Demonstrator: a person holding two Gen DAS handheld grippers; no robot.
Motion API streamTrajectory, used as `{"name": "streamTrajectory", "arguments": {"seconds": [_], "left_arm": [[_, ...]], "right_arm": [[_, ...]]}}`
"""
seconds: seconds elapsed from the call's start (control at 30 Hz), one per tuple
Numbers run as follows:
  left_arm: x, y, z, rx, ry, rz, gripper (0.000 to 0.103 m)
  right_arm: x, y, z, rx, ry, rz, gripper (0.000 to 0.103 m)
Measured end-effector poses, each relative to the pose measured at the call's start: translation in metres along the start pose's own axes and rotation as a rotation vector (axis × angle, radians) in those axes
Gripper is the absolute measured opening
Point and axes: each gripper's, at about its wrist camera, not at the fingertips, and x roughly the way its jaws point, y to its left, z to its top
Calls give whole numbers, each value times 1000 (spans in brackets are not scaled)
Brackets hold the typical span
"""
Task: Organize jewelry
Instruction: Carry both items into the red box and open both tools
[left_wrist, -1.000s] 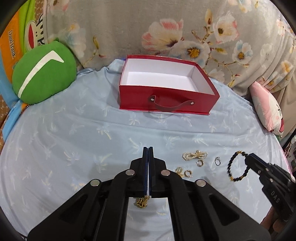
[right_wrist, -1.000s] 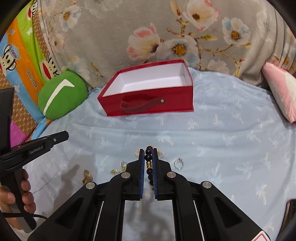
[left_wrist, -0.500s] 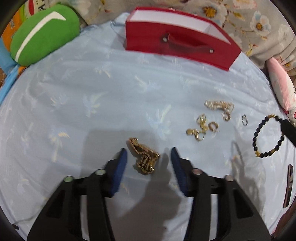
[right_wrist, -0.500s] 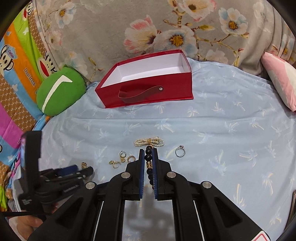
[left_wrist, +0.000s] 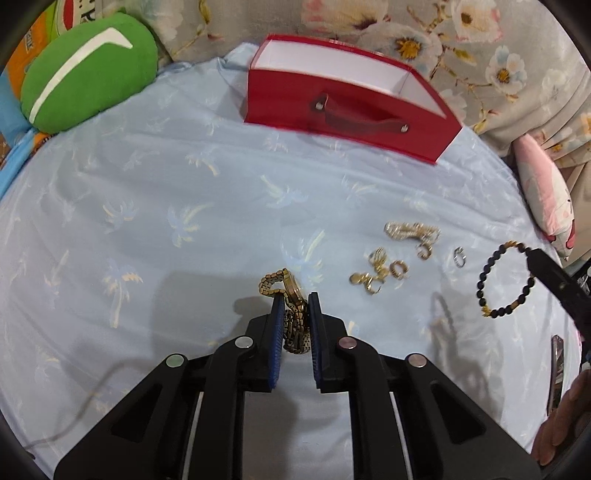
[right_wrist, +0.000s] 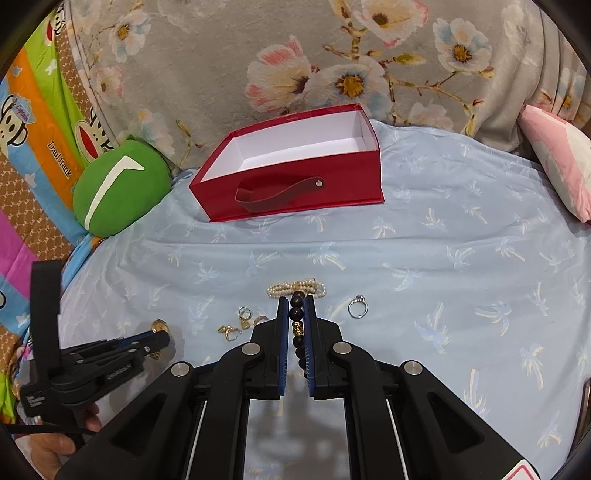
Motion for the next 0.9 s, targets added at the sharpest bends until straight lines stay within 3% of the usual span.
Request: {"name": "streamTrajectory", "arguments": {"seconds": [0.23,0.5,0.7,0.9], "left_arm": [[-36,-10,47,46,-109,-8,12],[-50,-23,140,102,-245,47,12],[-33,-32,218,125,-304,60,12],[11,-40,279,150,-327,125,12]], "right_arm": [[-9,9,43,-53,-79,1,7],[12,16,135,-100,-166,3,7],[59,15,203,-116,-184,-7,7],[121,12,243,-150,-173,-48,7]]}}
